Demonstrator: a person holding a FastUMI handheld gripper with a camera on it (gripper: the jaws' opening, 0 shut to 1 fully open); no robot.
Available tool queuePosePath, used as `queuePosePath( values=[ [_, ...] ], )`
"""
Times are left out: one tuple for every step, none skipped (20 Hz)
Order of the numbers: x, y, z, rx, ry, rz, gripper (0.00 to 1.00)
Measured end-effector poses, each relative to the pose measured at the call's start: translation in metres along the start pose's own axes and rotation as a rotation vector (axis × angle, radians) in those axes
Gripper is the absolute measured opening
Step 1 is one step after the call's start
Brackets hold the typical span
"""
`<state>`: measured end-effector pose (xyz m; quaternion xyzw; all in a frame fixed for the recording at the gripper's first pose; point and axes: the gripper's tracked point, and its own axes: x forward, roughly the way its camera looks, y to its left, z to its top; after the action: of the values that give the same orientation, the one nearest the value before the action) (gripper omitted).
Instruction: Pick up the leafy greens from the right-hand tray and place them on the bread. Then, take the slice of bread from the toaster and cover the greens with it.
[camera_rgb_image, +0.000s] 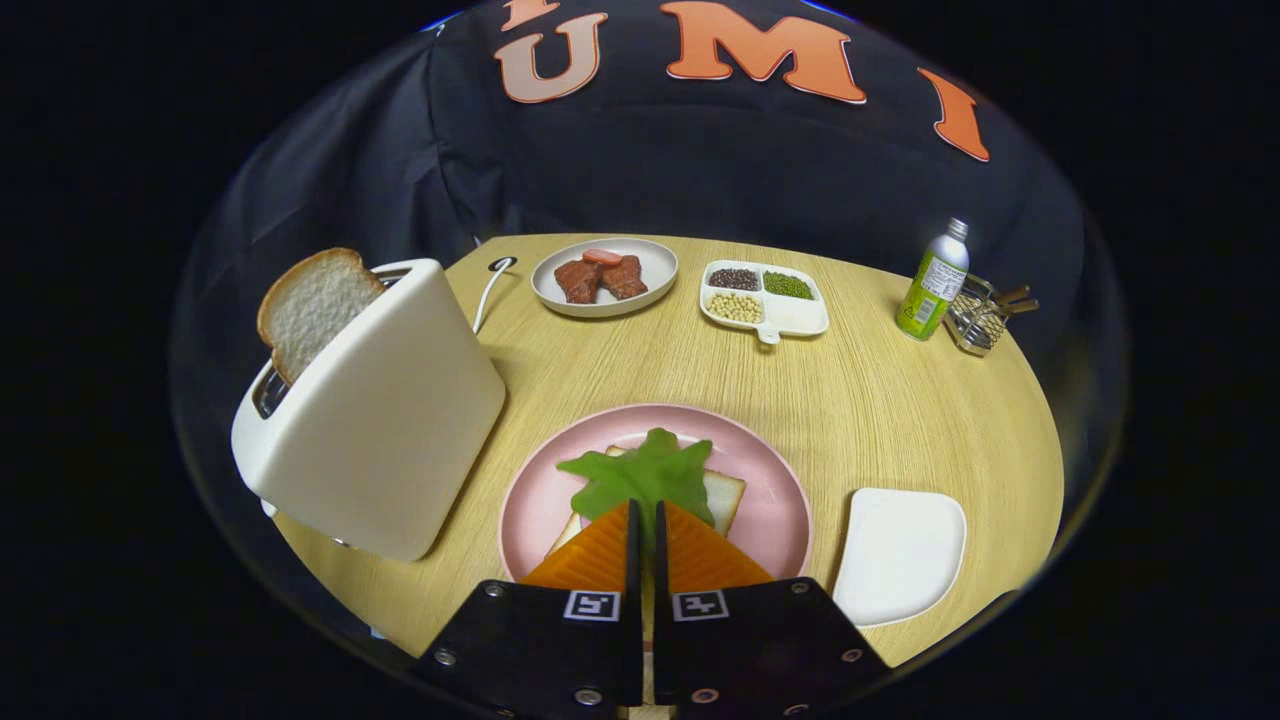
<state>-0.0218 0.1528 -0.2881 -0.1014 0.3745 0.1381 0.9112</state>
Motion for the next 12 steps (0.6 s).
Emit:
queuePosePath(
  values=[
    [0.002, 0.000, -0.001, -0.005, 0.003, -0.005, 0.08],
    [0.001, -0.002, -0.003, -0.010, 0.005, -0.015, 0.09],
    [0.001, -0.004, -0.003, -0.017, 0.005, -0.028, 0.13],
    [0.001, -0.005, -0.003, -0.023, 0.002, -0.039, 0.14],
    [0.001, -0.004, -0.002, -0.026, -0.003, -0.042, 0.16],
    [-0.001, -0.003, -0.002, -0.023, -0.004, -0.042, 0.17],
    [-0.002, -0.003, -0.001, -0.020, -0.008, -0.048, 0.22],
    [-0.004, -0.005, 0.001, -0.018, -0.015, -0.054, 0.25],
    [-0.006, -0.006, 0.003, -0.013, -0.022, -0.060, 0.33],
    [-0.009, -0.005, 0.005, -0.011, -0.028, -0.065, 0.37],
    [-0.011, -0.005, 0.008, -0.009, -0.035, -0.068, 0.48],
    [-0.015, -0.005, 0.010, -0.008, -0.036, -0.073, 0.55]
  ],
)
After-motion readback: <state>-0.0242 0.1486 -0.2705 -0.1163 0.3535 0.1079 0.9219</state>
